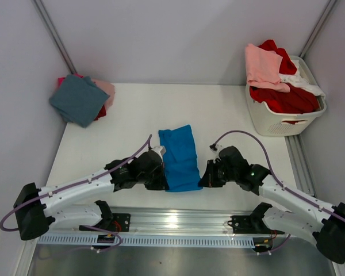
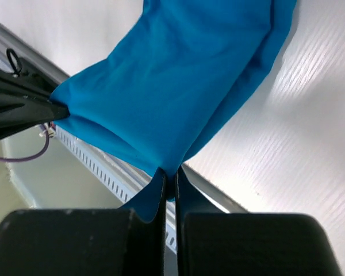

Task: Fold and stack the t-shirts
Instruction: Fold the long partially folded tshirt into a neat square, then smooth out wrinkles on the folded tshirt

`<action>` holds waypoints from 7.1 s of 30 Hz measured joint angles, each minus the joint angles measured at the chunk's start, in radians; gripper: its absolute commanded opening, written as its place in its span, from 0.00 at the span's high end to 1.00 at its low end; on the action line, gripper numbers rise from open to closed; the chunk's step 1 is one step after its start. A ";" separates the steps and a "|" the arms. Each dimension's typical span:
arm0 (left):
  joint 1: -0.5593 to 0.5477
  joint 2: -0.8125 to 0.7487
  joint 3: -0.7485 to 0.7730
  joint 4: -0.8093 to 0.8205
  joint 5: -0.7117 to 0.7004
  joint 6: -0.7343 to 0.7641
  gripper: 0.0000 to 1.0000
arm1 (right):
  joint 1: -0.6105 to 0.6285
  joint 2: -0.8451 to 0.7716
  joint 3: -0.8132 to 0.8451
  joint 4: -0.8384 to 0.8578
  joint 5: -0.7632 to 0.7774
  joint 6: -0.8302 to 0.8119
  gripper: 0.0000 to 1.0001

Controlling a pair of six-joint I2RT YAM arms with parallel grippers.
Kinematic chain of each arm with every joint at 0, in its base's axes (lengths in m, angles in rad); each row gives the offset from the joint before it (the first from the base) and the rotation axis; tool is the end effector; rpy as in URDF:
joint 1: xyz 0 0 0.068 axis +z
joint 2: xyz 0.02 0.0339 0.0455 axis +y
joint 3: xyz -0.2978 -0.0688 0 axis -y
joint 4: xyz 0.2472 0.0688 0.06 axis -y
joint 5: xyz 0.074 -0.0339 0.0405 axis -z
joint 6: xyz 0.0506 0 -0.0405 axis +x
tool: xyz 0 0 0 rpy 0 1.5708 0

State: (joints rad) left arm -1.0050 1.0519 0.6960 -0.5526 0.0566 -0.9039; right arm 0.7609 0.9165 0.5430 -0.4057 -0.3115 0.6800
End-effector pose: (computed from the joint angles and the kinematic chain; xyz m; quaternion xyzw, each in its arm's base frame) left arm 0.1056 -0.1716 0.2440 0.0570 0.9436 -0.2807 0.1660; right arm 0.1180 0.1338 0.2296 -0.0966 0.9084 0.3588 0.1918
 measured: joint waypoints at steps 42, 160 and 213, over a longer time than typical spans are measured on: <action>0.497 0.516 0.538 0.005 0.016 0.348 0.98 | -0.264 0.730 0.706 0.099 0.078 -0.222 1.00; 0.272 0.497 0.248 0.319 0.549 0.440 0.41 | -0.126 0.617 0.260 0.118 0.357 -0.185 1.00; 0.448 0.004 0.115 0.588 0.535 0.319 0.46 | -0.127 0.399 0.317 0.218 0.455 -0.256 1.00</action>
State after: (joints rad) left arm -0.5568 1.0561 0.8108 0.0357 0.5915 -0.5850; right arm 0.6334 1.3155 0.8604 -0.1875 0.1440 0.4244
